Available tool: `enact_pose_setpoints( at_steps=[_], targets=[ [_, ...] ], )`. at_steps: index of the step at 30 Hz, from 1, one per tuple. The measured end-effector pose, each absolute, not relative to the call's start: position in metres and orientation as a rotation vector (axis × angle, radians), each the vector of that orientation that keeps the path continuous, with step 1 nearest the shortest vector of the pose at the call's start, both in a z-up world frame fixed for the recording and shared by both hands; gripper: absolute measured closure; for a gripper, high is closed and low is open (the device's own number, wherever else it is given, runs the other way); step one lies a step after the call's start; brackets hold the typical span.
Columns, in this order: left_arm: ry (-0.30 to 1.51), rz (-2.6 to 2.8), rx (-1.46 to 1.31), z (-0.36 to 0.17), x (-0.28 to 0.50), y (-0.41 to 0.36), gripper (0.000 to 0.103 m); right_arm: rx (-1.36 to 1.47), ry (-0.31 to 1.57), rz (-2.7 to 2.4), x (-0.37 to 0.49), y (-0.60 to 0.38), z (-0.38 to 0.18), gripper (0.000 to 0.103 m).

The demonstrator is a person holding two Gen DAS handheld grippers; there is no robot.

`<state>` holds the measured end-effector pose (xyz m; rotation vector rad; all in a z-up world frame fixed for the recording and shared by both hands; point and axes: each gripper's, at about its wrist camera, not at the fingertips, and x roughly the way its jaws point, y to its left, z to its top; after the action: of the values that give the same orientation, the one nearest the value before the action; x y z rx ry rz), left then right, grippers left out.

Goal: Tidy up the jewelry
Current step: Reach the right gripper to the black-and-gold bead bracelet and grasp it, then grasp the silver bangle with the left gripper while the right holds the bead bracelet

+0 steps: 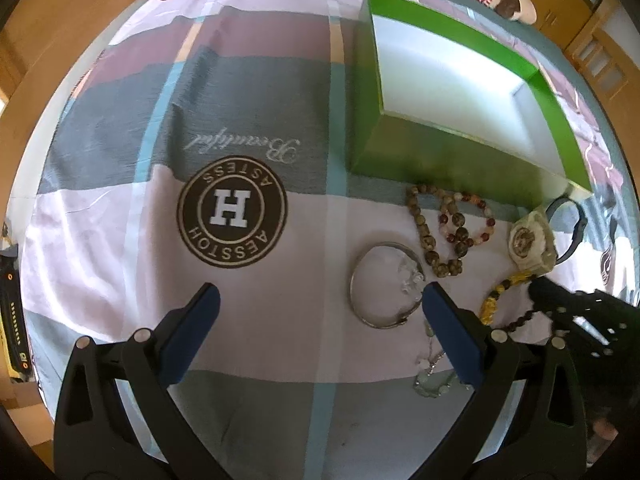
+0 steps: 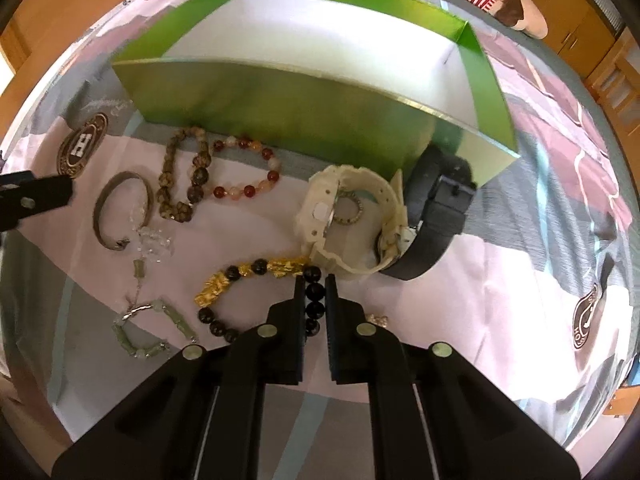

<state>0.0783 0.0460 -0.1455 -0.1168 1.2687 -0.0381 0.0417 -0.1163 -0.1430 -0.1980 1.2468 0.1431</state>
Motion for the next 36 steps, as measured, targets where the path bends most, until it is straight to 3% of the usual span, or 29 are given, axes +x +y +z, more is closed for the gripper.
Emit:
enact_pose_setpoints(
  at_steps=[4,6,8,12,13,14,16,36],
  targets=[
    [1.278,-0.05,-0.009,-0.155,0.086,0.028,0.009,-0.194,1.238,0.144,0.041,-0.122,-0.13,0.094],
    [1.274,-0.036,0.062,-0.16,0.091,0.021,0.023,-0.177,1.233,0.143,0.041,-0.125,-0.128,0.094],
    [1.307,-0.026,0.111,-0.173,0.096,0.015,0.054,-0.179,1.232,0.143,0.041,-0.126,-0.13,0.094],
    [1.289,-0.033,0.157,-0.177,0.098,0.009,0.061,-0.191,1.233,0.139,0.042,-0.128,-0.13,0.094],
    [1.285,-0.04,0.164,-0.176,0.097,0.007,0.076,-0.194,1.23,0.14,0.042,-0.127,-0.13,0.094],
    [1.278,-0.04,0.169,-0.174,0.096,0.005,0.097,-0.195,1.226,0.14,0.042,-0.127,-0.13,0.094],
    [1.264,-0.005,0.234,-0.174,0.094,-0.002,0.1,-0.199,1.22,0.14,0.039,-0.126,-0.129,0.094],
    [1.078,-0.058,0.117,-0.099,0.044,-0.006,0.1,-0.179,1.168,0.125,0.035,-0.132,-0.107,0.094]
  ],
)
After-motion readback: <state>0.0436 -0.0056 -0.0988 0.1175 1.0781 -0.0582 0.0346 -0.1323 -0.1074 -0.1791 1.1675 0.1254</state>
